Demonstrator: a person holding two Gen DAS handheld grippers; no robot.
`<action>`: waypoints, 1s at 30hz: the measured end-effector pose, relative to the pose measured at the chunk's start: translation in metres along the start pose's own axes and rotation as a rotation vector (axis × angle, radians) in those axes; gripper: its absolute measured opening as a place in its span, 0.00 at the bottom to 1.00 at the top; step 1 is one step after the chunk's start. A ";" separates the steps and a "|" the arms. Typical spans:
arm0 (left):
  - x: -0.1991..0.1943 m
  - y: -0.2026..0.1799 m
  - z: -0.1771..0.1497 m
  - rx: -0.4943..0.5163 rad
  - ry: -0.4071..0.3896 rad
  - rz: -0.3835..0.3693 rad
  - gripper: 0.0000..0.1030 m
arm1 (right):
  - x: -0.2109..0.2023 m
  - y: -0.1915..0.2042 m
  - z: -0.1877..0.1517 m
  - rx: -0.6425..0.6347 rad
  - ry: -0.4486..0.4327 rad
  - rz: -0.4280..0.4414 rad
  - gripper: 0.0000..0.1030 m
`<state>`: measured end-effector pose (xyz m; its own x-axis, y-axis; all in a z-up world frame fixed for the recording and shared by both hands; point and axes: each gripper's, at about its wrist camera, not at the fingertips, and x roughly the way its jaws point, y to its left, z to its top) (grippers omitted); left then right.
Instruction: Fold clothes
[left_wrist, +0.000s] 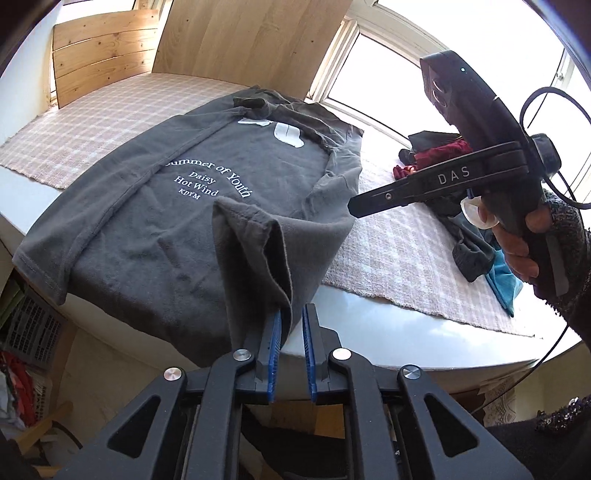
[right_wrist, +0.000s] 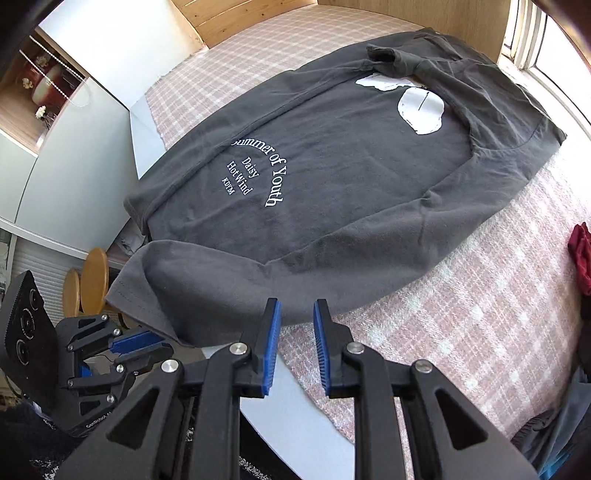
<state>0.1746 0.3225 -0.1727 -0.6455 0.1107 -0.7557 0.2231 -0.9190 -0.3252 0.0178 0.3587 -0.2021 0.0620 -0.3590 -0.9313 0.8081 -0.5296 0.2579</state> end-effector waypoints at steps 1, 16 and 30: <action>0.005 -0.002 0.002 0.008 0.006 0.025 0.19 | 0.001 -0.001 0.001 -0.010 0.003 0.003 0.18; 0.031 0.025 0.006 -0.070 0.056 0.195 0.05 | 0.003 -0.026 0.035 -0.086 0.018 -0.059 0.18; -0.030 0.028 -0.021 -0.114 0.083 0.052 0.04 | 0.021 -0.024 0.072 -0.432 0.117 -0.146 0.25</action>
<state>0.2154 0.3018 -0.1711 -0.5692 0.0997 -0.8161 0.3388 -0.8760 -0.3434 -0.0423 0.3088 -0.2095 -0.0250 -0.2020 -0.9791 0.9815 -0.1908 0.0143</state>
